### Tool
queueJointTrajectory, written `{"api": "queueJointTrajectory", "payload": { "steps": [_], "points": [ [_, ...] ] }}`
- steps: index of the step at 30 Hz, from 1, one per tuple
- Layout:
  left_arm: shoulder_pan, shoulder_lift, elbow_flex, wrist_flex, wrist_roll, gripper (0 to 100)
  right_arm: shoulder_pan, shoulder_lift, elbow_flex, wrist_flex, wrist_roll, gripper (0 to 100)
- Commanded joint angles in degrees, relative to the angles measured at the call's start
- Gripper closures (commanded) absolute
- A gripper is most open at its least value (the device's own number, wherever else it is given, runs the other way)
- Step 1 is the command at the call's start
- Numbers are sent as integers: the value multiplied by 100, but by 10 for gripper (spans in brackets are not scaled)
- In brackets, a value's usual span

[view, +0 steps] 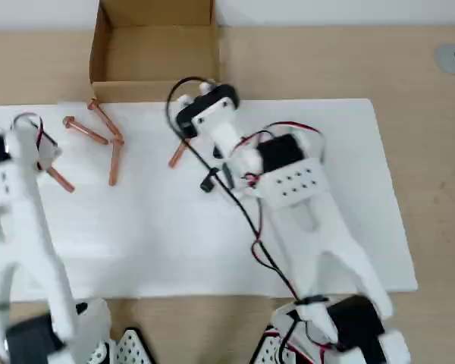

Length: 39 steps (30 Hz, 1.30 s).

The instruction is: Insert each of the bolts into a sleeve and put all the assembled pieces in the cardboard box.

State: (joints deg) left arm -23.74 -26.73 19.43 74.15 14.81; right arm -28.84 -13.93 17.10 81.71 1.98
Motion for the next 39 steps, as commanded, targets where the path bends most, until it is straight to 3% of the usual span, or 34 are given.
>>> {"api": "queueJointTrajectory", "payload": {
  "steps": [1, 5, 11, 21, 26, 39],
  "points": [
    [79, -1270, 651, -35, -545, 989, -382, 699, -602, 18, -879, 925],
    [79, -2229, 1424, -44, -1670, 989, -505, 1771, -1341, 53, -2259, 925],
    [70, -3477, 2207, 9, -2716, 990, -505, 2923, -2527, 484, -3156, 925],
    [79, -4945, 2927, 149, -2804, 988, -470, 3793, -3785, 1064, -3877, 924],
    [79, -5095, 2945, 396, -2804, 987, -470, 3820, -3758, 1108, -4193, 871],
    [79, -5103, 2945, 466, -2804, 988, -462, 3873, -3741, 914, -4756, 868]
  ]
}}
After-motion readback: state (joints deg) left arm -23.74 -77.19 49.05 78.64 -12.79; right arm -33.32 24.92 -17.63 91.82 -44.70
